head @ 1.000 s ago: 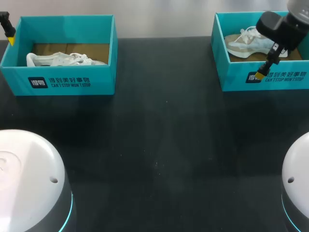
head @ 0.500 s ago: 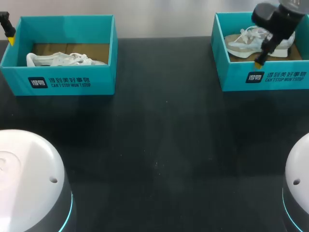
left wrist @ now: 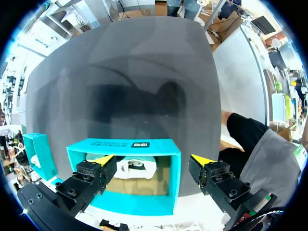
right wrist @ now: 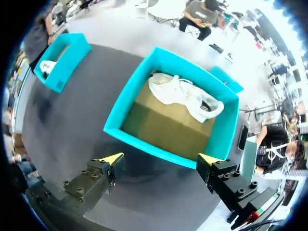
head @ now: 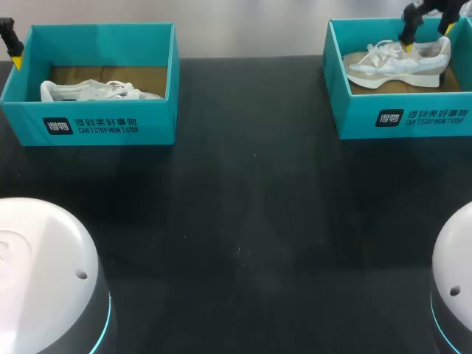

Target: Take the shoe out of the shoebox, open the shoe tongue, remove and reinsert the insole, then place the shoe into the shoebox

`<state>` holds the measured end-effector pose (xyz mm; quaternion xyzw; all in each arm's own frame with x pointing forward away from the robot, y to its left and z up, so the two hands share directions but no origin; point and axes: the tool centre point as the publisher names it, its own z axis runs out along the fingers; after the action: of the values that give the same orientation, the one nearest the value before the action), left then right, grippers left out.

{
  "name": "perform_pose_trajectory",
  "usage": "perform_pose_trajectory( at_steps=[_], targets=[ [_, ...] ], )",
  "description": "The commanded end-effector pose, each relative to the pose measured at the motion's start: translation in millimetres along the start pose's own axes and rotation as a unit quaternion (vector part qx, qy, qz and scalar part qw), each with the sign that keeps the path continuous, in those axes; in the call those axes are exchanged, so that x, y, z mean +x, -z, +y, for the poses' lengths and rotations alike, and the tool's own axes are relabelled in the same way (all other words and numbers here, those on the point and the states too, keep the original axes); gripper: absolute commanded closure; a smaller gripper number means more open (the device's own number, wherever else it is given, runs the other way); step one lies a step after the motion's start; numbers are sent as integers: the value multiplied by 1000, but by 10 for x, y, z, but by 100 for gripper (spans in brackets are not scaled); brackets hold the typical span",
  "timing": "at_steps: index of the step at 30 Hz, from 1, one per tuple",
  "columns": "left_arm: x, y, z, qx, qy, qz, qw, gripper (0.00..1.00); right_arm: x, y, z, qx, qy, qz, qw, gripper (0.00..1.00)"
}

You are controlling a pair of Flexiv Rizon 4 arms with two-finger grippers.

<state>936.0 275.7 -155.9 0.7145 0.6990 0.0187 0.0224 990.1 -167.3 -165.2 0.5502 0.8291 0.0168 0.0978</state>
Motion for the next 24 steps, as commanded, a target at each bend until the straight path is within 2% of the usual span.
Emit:
perform_pose_trajectory(
  at_steps=[1, 12, 13, 18, 24],
  targets=[
    [-1, 4, -14, -1, 0, 1, 1000, 0, -62, -41, 145, 55, -3, 6, 998, 0],
    [-1, 4, -14, -1, 0, 1, 1000, 0, -62, -41, 145, 55, -3, 6, 998, 0],
    [-1, 4, -14, -1, 0, 1, 1000, 0, -110, -106, 208, 71, -26, -18, 997, 0],
    [-1, 4, -14, -1, 0, 1, 1000, 0, -411, -326, 425, 66, -140, -42, 987, 0],
    [-1, 4, -14, -1, 0, 1, 1000, 0, -729, -523, 596, 55, -204, -54, 976, 0]
  ],
)
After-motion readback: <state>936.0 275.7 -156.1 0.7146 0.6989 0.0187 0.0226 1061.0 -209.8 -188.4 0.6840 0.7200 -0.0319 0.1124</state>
